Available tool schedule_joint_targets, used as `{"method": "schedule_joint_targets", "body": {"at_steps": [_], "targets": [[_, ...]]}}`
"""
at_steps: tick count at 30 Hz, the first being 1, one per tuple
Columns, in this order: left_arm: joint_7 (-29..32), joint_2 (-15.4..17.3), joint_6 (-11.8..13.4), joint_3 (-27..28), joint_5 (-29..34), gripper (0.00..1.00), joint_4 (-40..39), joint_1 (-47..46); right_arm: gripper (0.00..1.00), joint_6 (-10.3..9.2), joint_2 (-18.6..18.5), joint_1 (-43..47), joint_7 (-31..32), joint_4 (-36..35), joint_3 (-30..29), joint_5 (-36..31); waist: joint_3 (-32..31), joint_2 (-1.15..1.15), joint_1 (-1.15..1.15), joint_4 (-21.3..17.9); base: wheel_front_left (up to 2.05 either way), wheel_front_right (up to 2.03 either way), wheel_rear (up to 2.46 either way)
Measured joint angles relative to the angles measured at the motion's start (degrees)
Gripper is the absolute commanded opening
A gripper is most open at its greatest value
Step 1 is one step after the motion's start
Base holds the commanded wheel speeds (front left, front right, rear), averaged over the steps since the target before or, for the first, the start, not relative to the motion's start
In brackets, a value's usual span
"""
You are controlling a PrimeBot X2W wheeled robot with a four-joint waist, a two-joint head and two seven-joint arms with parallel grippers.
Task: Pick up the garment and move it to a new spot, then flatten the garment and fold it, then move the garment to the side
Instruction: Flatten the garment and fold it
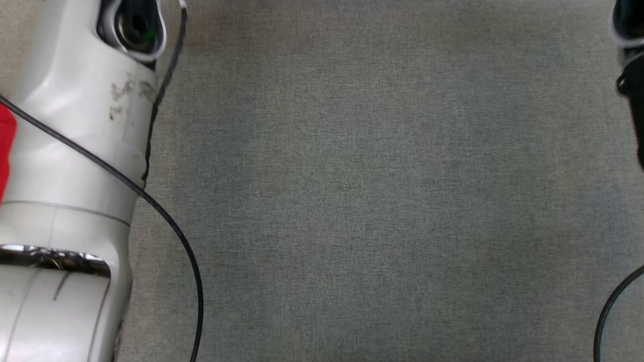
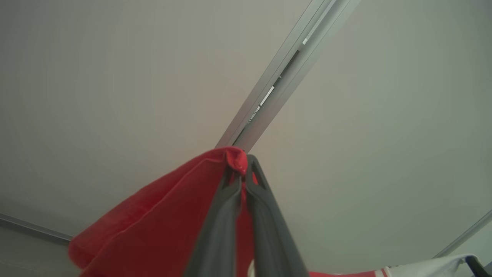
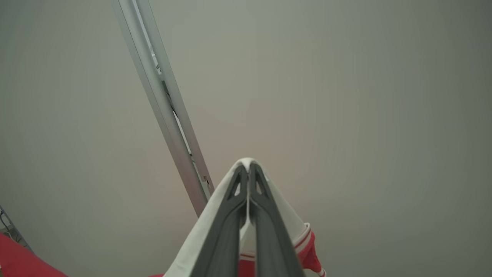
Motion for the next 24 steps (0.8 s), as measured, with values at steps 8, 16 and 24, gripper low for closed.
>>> {"method": "schedule_joint_targets", "body": {"at_steps": [8,16,24], "targets": [[0.0,0.1,-1.0,-4.0,-0.9,0.0,3.9,6.3,0.0,0.0,0.1,8.4,0.0,1.3,3.6,5.0,-2.5,0.0,0.0,-0.4,0.0,0.0,0.0],[0.0,0.1,-1.5,-7.5,-2.7,0.0,6.0,13.9,0.0,0.0,-0.9,15.2,0.0,9.0,6.1,9.2,-8.2,0.0,0.0,-1.0,0.0,0.0,0.0],[0.0,0.0,-0.8,-13.0,-2.9,0.0,8.3,22.4,0.0,-0.01,-1.2,21.9,2.0,15.4,9.4,14.1,-15.1,0.0,0.0,-1.1,0.0,0.0,0.0]]}}
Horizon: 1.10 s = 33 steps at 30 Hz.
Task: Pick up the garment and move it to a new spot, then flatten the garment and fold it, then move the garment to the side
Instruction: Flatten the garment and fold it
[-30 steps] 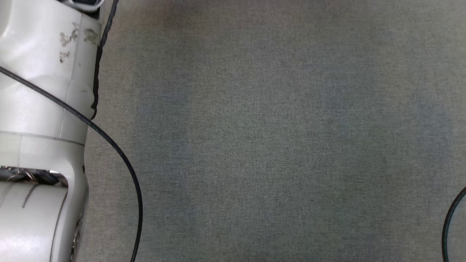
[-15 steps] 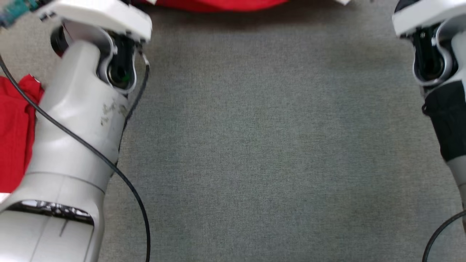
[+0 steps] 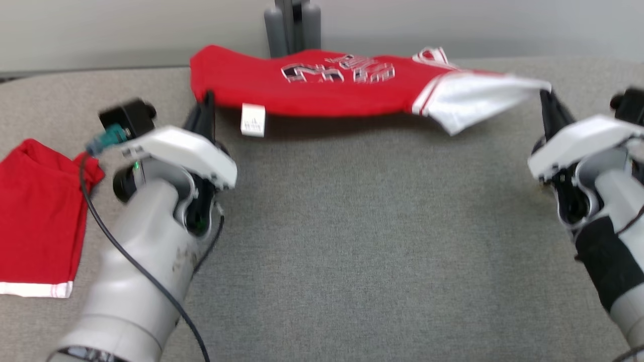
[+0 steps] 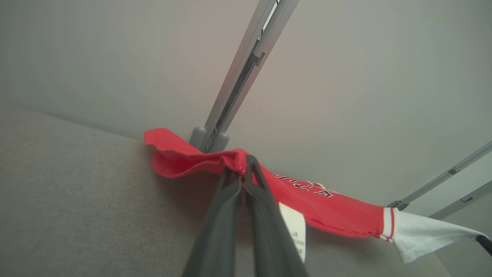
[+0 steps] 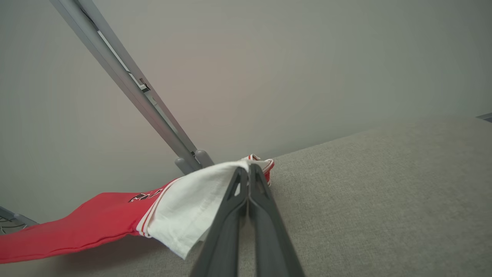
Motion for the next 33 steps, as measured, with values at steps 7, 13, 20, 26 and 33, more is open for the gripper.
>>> {"method": "schedule_joint_targets", "body": {"at_steps": [7,13,20,26,33], "targets": [[0.0,0.0,1.1,-5.0,-1.3,0.0,2.0,9.1,0.0,0.0,-0.9,8.2,3.2,0.8,2.3,4.8,-6.5,0.0,0.0,0.5,0.0,0.0,0.0],[0.0,0.0,1.1,-9.1,-5.6,0.0,1.5,14.8,0.0,0.0,-2.4,14.6,5.9,-1.1,4.2,8.7,-11.3,0.0,0.0,1.0,0.0,0.0,0.0],[0.0,-0.1,1.9,-12.4,-8.3,0.0,0.2,19.3,0.0,0.0,-3.9,20.6,9.6,-2.5,5.8,12.8,-14.6,0.0,0.0,2.4,0.0,0.0,0.0],[0.0,0.0,2.5,-13.4,-8.1,0.0,-1.7,24.1,0.0,0.0,-4.7,25.6,11.3,-3.4,6.4,16.4,-17.6,0.0,0.0,3.3,0.0,0.0,0.0],[0.0,0.0,3.0,-14.5,-4.4,0.0,-3.9,28.4,0.0,0.0,-5.4,30.4,12.5,-3.8,7.4,18.5,-19.9,0.0,0.0,4.0,0.0,0.0,0.0]]}}
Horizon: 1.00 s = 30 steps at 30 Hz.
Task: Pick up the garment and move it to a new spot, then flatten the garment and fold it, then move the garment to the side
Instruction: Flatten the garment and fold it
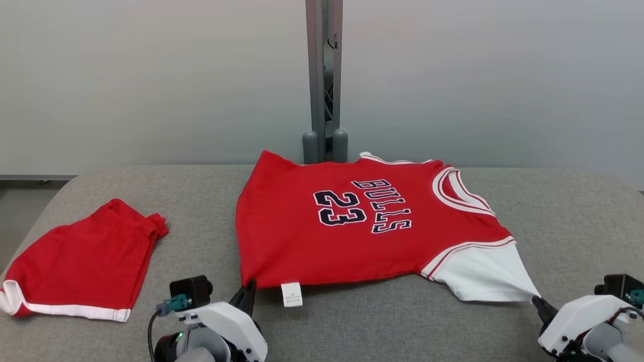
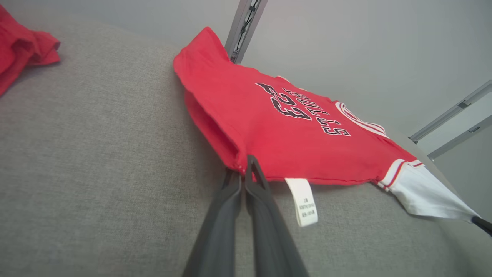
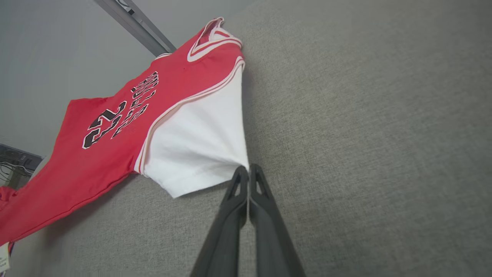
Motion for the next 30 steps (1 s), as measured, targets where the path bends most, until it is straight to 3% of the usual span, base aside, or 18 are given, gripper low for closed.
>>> {"method": "schedule_joint_targets", "body": {"at_steps": [18,30], "targets": [[0.0,0.0,1.1,7.2,11.2,0.0,-4.4,9.2,0.0,0.01,-1.7,5.7,4.0,-2.5,0.9,3.8,-1.7,0.0,0.0,-2.2,0.0,0.0,0.0],[0.0,0.0,0.9,13.8,13.9,0.0,-6.9,13.3,0.0,0.01,-2.7,8.8,10.1,-8.5,-1.2,10.1,-2.4,0.0,0.0,-2.8,0.0,0.0,0.0]]}}
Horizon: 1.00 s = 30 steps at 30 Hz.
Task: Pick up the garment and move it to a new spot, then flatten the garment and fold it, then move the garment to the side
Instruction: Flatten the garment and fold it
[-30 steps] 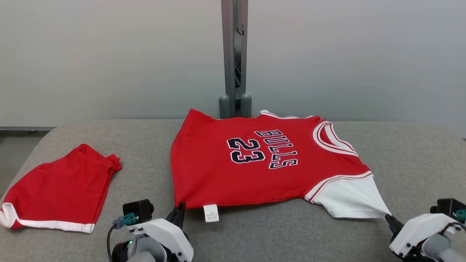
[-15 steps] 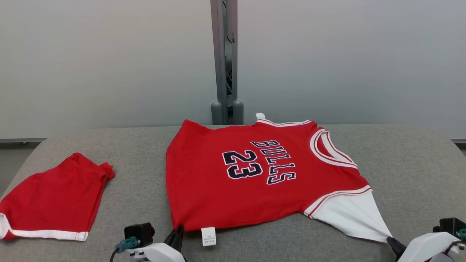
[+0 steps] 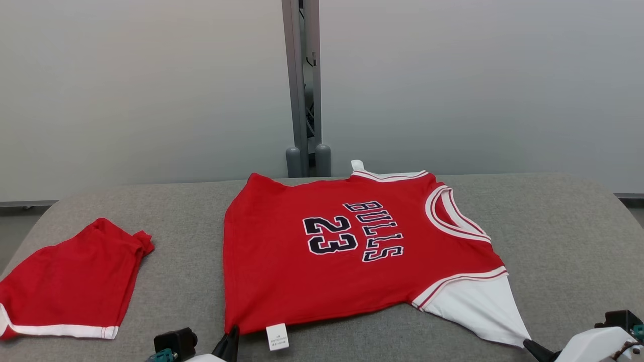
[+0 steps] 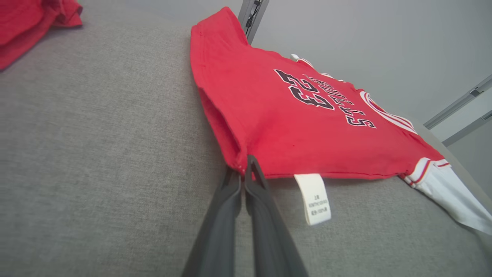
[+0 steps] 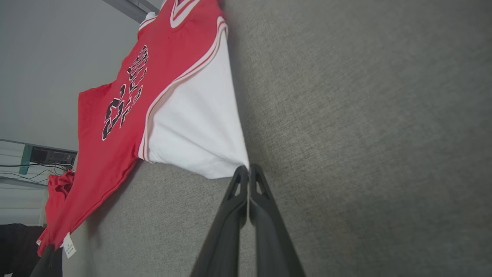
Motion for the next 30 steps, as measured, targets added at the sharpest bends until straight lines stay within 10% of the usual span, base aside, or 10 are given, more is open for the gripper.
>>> {"method": "schedule_joint_targets", "body": {"at_steps": [15,30], "targets": [[0.0,1.9,-1.5,5.5,11.0,0.0,-0.8,3.0,0.0,0.0,-5.8,8.6,19.3,-12.5,0.1,7.5,0.2,0.0,0.0,0.2,0.0,0.0,0.0],[7.3,4.8,-5.0,-3.3,11.3,0.0,5.7,1.4,0.0,0.0,-10.9,13.4,27.0,-19.0,-0.9,11.7,0.4,0.0,0.0,0.4,0.0,0.0,0.0]]}}
